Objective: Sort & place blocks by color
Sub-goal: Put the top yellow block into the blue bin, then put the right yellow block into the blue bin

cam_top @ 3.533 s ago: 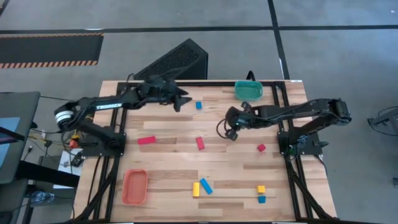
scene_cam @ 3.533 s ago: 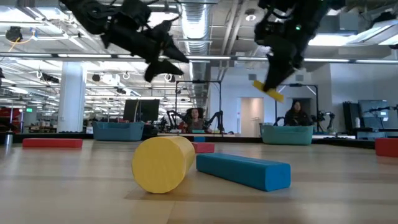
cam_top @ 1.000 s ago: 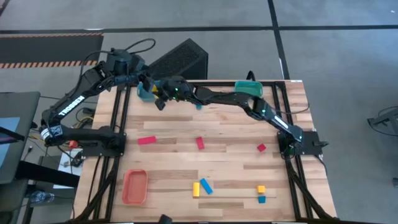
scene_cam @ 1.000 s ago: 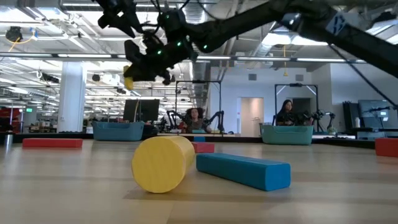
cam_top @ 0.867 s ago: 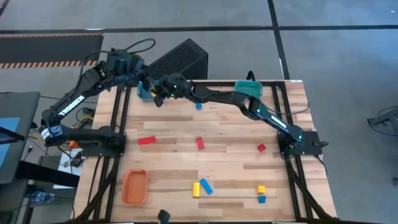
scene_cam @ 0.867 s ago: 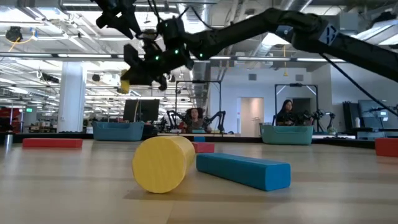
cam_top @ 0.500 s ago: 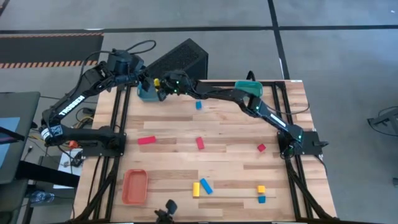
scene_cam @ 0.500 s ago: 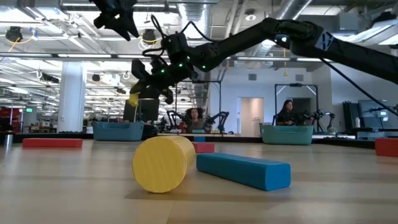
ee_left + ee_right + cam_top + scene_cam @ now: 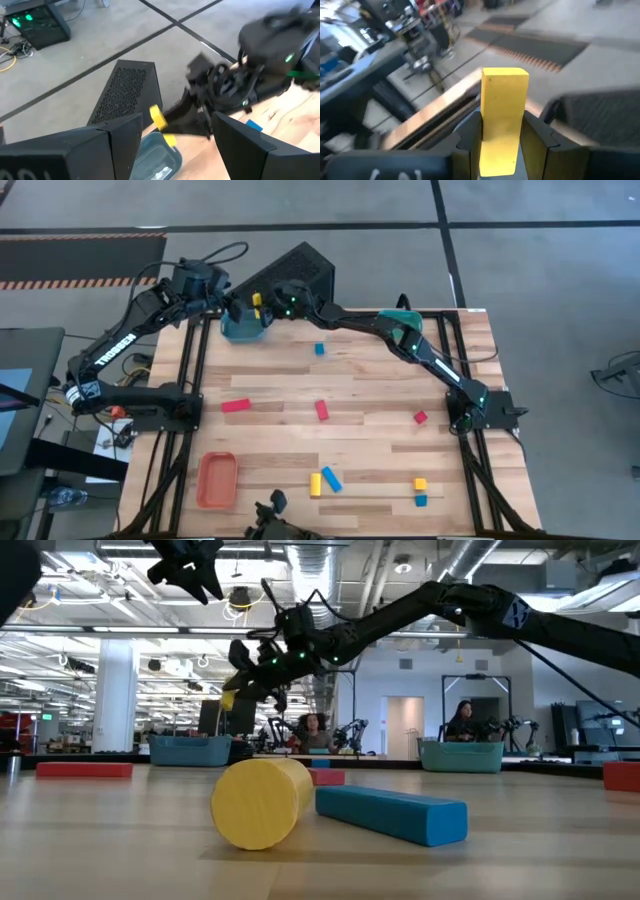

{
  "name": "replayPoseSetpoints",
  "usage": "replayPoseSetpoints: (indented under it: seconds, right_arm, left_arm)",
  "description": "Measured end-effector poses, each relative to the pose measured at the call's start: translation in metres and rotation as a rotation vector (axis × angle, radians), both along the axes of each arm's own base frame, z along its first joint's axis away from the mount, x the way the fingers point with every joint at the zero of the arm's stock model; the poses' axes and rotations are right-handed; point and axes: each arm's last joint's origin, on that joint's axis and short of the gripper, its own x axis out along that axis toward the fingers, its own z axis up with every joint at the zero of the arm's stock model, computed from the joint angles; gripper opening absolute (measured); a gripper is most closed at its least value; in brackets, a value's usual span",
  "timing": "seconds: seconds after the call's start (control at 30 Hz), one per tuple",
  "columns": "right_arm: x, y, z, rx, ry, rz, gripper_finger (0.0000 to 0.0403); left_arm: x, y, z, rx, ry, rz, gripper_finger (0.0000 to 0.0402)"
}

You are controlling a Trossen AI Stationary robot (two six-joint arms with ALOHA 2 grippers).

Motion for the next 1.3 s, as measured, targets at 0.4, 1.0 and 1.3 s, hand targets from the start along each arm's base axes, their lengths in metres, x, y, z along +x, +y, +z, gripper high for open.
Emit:
replayPoseSetpoints:
  seconds: [0.4,1.0,1.3]
  right_arm:
    - [0.007,0.001,-0.025,0.012,-0.025,-0.014,0.0119]
    - [0.009,0.006,-0.025,-0.049,-0.007,0.024,0.0202]
    - [0.007,0.001,-0.026,-0.023,0.001,0.025,0.024]
  left_arm:
    - [-0.001,-0.001,-0.001,-0.04,-0.034,0.035,0.0229]
    - [-0.003,-0.001,-0.003,-0.066,-0.047,0.108,0.0229]
    - [-0.003,-0.001,-0.003,-0.069,-0.046,0.118,0.0229]
